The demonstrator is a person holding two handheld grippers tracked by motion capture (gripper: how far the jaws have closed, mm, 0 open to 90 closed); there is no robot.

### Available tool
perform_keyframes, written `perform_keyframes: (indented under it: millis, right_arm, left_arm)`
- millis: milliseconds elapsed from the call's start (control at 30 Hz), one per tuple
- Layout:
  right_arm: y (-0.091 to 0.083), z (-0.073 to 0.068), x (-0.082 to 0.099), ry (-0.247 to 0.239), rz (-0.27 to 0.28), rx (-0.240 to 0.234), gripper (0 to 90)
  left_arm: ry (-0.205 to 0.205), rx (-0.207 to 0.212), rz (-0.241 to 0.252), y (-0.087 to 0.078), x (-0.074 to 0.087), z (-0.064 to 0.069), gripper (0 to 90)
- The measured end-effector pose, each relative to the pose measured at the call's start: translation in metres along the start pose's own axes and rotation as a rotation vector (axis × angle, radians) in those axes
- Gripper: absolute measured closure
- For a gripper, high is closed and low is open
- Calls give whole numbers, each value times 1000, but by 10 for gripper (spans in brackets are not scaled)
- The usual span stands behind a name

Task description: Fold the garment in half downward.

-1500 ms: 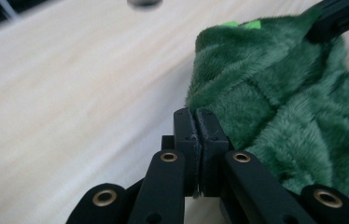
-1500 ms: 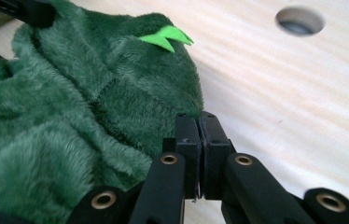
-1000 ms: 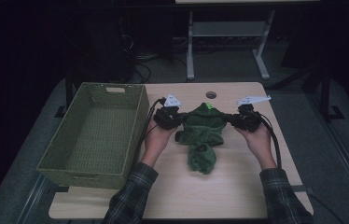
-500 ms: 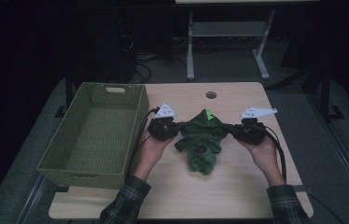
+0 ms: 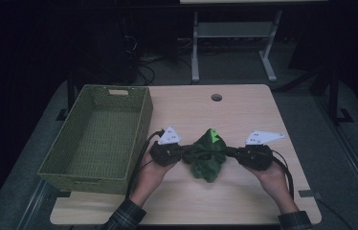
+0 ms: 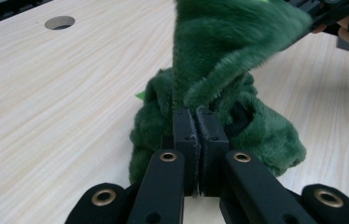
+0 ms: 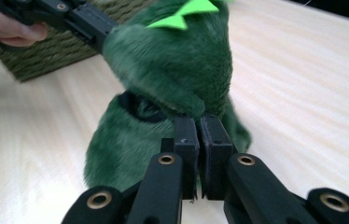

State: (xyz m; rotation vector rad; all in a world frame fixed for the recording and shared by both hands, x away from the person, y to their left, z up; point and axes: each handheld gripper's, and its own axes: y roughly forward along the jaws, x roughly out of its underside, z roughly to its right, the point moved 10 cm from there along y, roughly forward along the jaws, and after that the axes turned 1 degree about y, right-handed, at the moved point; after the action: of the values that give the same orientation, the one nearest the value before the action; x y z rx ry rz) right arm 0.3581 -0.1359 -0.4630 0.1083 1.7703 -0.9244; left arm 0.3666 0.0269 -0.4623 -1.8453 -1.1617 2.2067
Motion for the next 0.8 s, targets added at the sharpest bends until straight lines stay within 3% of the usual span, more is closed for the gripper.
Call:
perform_keyframes:
  millis: [267, 467, 533, 633, 800]
  right_arm:
    - [1, -21, 23, 4, -39, -49, 865]
    - [7, -37, 41, -26, -100, -80, 867]
    - [12, -42, 50, -35, -145, -91, 870]
    - [23, -45, 59, -39, -202, -101, 872]
    - [31, -43, 66, -50, -242, -88, 875]
  left_arm:
    - [12, 20, -45, 0, 26, 18, 880]
    - [14, 46, -127, 4, 53, 22, 881]
    - [29, 49, -154, 6, 59, 23, 882]
    - [24, 61, -181, 11, 66, 26, 883]
    - [35, 74, -212, 14, 74, 30, 884]
